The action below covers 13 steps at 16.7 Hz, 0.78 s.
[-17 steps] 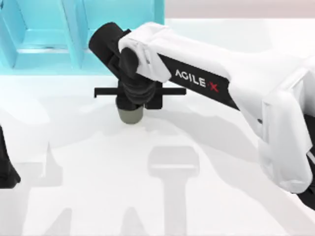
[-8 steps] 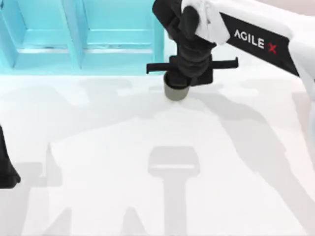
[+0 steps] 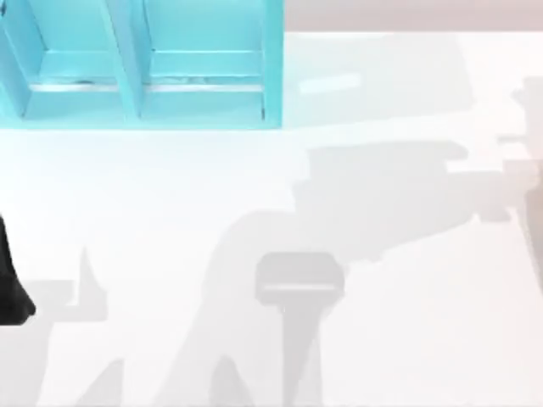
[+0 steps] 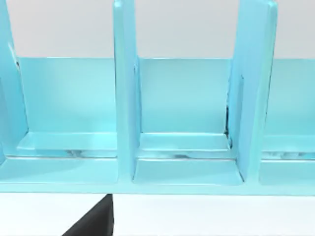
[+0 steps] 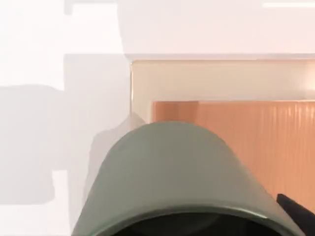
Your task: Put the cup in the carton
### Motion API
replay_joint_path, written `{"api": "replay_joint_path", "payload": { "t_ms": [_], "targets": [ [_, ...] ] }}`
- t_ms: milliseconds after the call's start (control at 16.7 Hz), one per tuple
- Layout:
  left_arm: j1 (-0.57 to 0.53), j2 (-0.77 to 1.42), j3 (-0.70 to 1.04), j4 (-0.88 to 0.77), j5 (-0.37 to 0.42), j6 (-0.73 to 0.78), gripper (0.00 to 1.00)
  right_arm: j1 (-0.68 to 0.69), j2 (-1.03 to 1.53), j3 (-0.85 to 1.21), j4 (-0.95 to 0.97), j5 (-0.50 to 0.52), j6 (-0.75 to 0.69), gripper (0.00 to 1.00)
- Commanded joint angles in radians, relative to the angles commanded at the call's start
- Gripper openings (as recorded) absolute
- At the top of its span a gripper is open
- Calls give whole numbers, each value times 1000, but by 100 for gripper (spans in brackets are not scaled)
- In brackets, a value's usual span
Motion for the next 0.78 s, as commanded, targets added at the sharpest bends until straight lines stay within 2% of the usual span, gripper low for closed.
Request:
{"api": "replay_joint_path", "payload": {
  "t_ms": [180, 360, 540, 780],
  "targets": [
    [0, 0, 0, 0, 0, 0, 100, -245, -165, -153, -12, -78, -236, 0],
    [0, 0, 0, 0, 0, 0, 100, -401, -291, -273, -21, -134, -391, 0],
    [0, 0, 0, 0, 0, 0, 100, -462, -347, -328, -24, -161, -452, 0],
    [0, 0, 0, 0, 0, 0, 100, -459, -343, -325, -23, -158, -450, 0]
  ]
}}
